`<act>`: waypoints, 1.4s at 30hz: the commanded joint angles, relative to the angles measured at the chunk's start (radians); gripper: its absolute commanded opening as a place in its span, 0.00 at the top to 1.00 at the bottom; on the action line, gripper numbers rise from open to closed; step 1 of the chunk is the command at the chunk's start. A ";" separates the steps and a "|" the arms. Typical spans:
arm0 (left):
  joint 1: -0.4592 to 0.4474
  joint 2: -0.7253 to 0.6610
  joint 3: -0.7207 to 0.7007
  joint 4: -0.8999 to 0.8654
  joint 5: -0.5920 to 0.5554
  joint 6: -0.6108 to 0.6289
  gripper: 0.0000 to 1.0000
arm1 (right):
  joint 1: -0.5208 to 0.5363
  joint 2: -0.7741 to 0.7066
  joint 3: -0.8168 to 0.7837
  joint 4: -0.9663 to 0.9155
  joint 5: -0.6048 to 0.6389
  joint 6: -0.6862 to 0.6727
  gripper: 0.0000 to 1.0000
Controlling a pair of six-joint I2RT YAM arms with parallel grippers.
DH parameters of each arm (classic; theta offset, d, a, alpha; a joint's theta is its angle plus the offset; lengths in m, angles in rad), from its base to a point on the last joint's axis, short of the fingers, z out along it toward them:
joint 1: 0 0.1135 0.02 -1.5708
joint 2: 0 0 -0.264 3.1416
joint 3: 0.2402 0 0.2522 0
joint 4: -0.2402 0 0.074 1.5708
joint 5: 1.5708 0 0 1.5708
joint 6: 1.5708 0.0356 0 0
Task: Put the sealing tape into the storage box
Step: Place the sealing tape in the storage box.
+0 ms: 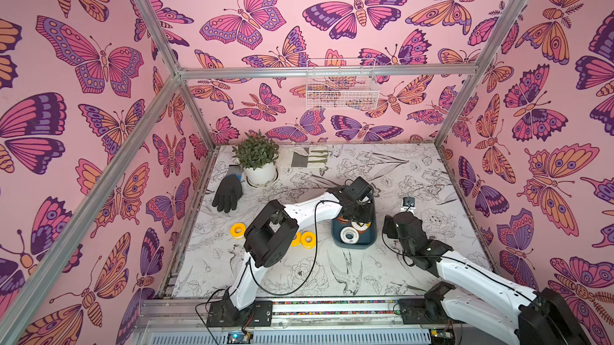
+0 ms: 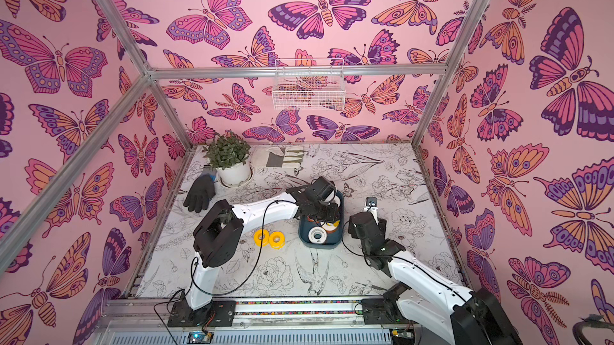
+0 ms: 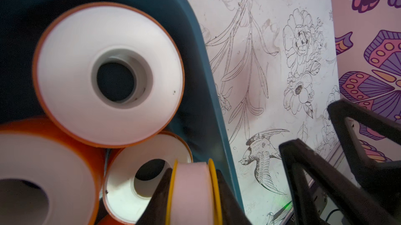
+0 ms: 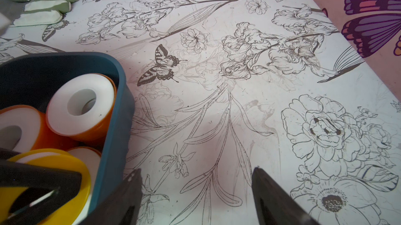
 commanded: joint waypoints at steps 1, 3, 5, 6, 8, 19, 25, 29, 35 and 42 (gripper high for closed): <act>0.007 0.021 0.006 0.026 0.019 -0.011 0.81 | -0.007 0.007 0.009 0.010 -0.011 0.004 0.17; 0.008 0.025 0.002 0.028 0.021 -0.014 0.79 | -0.007 0.009 0.011 0.010 -0.013 0.004 0.17; 0.007 0.030 -0.001 0.032 0.024 -0.017 0.76 | -0.007 0.010 0.011 0.008 -0.014 0.003 0.17; 0.007 0.032 -0.002 0.034 0.025 -0.017 0.74 | -0.007 0.010 0.010 0.009 -0.013 0.004 0.17; 0.007 0.035 -0.004 0.035 0.031 -0.017 0.68 | -0.007 0.010 0.009 0.007 -0.014 0.004 0.17; 0.018 0.006 -0.045 0.034 0.024 -0.011 0.50 | -0.007 0.020 0.017 0.007 -0.024 0.001 0.17; 0.027 -0.037 -0.089 0.032 -0.001 -0.005 0.52 | -0.007 0.027 0.023 0.002 -0.028 0.001 0.17; 0.035 -0.058 -0.110 0.027 -0.008 -0.001 0.51 | -0.007 0.032 0.026 -0.001 -0.031 0.000 0.17; 0.036 -0.063 -0.107 0.018 0.006 0.004 0.47 | -0.007 0.036 0.027 -0.001 -0.033 -0.001 0.17; 0.036 -0.097 -0.112 0.010 0.002 0.007 0.47 | -0.008 0.040 0.032 -0.004 -0.036 -0.002 0.18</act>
